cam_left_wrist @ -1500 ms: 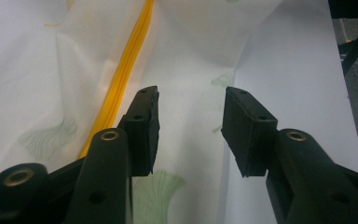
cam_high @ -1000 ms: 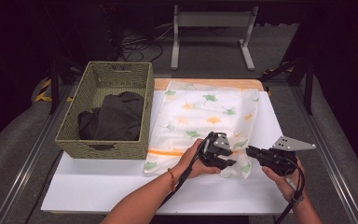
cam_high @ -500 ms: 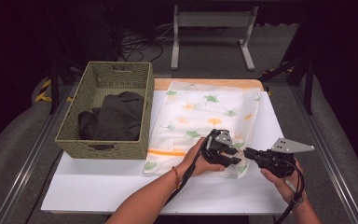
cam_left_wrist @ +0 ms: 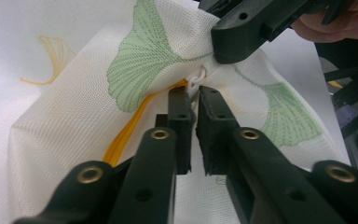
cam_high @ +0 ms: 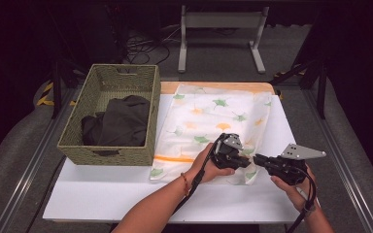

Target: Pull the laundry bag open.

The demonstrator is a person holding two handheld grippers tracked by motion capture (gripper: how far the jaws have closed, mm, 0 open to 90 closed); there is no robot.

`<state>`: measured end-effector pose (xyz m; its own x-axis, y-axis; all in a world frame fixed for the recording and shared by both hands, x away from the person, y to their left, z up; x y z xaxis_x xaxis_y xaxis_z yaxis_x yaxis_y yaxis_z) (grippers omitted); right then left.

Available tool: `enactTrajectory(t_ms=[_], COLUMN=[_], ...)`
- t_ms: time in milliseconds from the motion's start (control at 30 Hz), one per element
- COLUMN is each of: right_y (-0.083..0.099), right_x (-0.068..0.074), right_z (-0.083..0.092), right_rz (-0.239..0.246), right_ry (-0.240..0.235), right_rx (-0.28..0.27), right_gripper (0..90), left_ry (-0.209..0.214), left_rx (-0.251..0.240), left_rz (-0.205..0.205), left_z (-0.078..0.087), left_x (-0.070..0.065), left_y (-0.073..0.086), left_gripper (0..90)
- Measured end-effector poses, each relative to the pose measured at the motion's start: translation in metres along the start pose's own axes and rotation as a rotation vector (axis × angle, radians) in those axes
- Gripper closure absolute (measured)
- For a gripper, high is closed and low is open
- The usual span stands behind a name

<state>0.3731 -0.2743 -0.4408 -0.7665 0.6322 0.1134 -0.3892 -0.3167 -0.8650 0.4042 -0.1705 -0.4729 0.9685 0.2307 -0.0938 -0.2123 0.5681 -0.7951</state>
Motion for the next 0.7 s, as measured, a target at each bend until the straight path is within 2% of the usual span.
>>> enactTrajectory(t_ms=[100,200,233,333,567,700], right_y=[0.0,-0.001,0.0,0.0,0.0,0.001], right_x=[0.001,0.001,0.0,0.001,0.001,0.002], right_z=[0.0,0.0,0.0,-0.001,-0.001,-0.001], right_rz=[0.001,-0.003,-0.002,-0.006,-0.007,-0.006], right_ry=[-0.003,-0.004,-0.003,-0.007,-0.013,-0.013], right_rx=[-0.001,-0.006,-0.005,-0.004,-0.01,-0.006], right_gripper=[85.2,85.2,85.2,85.2,85.2,85.2], left_ry=[0.01,0.047,0.047,0.031,-0.029,-0.027], left_rx=[-0.007,-0.028,-0.036,-0.041,-0.044,-0.057], left_rz=[0.013,0.022,0.027,0.033,0.054,0.074], left_z=[-0.001,0.0,-0.001,-0.004,-0.01,-0.012], left_x=[0.0,-0.002,-0.002,-0.003,-0.004,-0.005], left_y=[0.0,0.0,-0.001,-0.002,-0.002,-0.001], left_gripper=[85.8,80.4,77.3,75.5,87.8,89.5])
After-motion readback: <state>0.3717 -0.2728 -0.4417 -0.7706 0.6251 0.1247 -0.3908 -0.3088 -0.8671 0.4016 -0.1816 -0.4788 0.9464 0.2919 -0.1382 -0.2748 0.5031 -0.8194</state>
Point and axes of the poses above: each handheld gripper's, and its own axes: z roughly backward along the jaws, y roughly out of its underside, x roughly to its left, the point moved 8 cm from there along -z, roughly forward along the jaws, and after that the axes turned 8 degrees about -y, right-handed, at the moved point
